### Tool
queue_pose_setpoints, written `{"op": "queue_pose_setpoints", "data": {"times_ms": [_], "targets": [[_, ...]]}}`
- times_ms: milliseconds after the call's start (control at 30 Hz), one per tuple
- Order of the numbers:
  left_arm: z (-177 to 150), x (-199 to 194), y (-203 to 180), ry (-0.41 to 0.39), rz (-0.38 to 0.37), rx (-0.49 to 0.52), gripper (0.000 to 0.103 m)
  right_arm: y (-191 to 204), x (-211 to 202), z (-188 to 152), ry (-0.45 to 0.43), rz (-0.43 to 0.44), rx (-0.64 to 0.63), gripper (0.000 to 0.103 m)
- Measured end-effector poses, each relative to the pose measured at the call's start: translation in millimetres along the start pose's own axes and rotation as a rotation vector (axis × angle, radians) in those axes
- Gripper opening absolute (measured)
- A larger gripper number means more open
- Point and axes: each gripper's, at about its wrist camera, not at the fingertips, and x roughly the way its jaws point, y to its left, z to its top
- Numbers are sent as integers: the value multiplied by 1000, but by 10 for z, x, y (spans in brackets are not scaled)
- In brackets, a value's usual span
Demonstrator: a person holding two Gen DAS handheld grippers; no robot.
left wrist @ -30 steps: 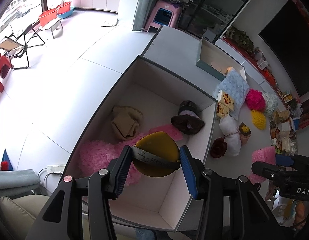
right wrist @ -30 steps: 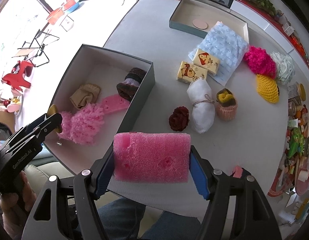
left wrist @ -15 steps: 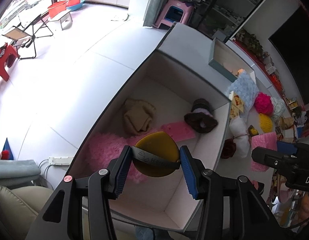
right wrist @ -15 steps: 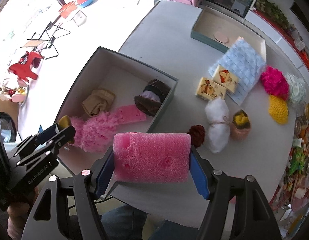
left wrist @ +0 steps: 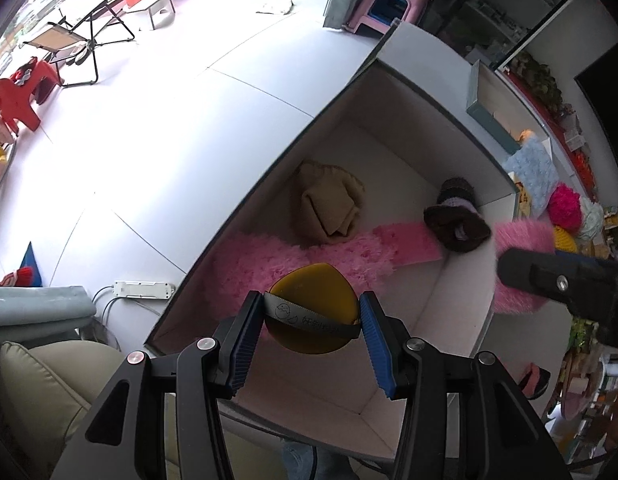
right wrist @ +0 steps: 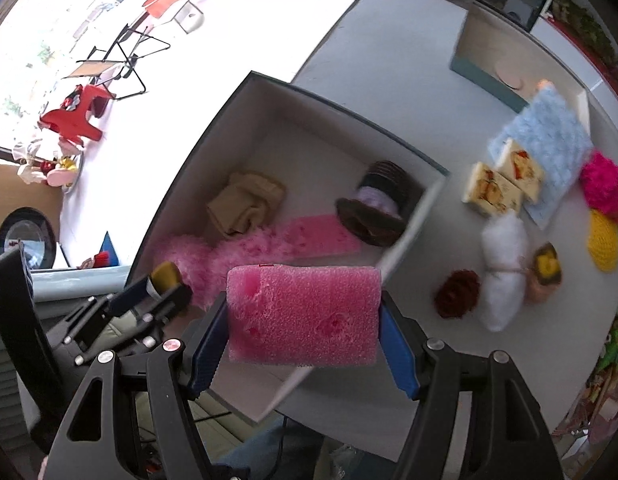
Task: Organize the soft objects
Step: 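Open both tools to drop the disc and sponge into the box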
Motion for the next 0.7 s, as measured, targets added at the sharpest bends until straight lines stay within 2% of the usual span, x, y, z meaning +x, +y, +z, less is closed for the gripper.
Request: {"op": "queue_pose_setpoints", "data": {"times_ms": [367, 400, 467, 500, 533, 600, 667, 700], "targets": [[2, 171, -144, 36, 13, 63, 53, 81, 303, 315, 42, -2, 42, 73], [0, 164, -141, 31, 16, 62, 58, 78, 316, 323, 41, -6, 45, 73], [-6, 151, -132, 27, 11, 57, 78, 75, 350, 334, 50, 13, 45, 77], [-6, 142, -124, 25, 3, 50, 94, 70, 355, 332, 52, 24, 49, 79], [-7, 141, -116, 37, -8, 45, 102, 61, 355, 329, 51, 29, 53, 82], [-15, 148, -105, 62, -32, 37, 102, 35, 353, 316, 51, 40, 59, 87], [-25, 158, -115, 73, -34, 37, 102, -2, 315, 289, 31, 37, 64, 103], [-35, 155, -132, 76, -24, 46, 102, -10, 291, 277, 16, 34, 63, 103]]}}
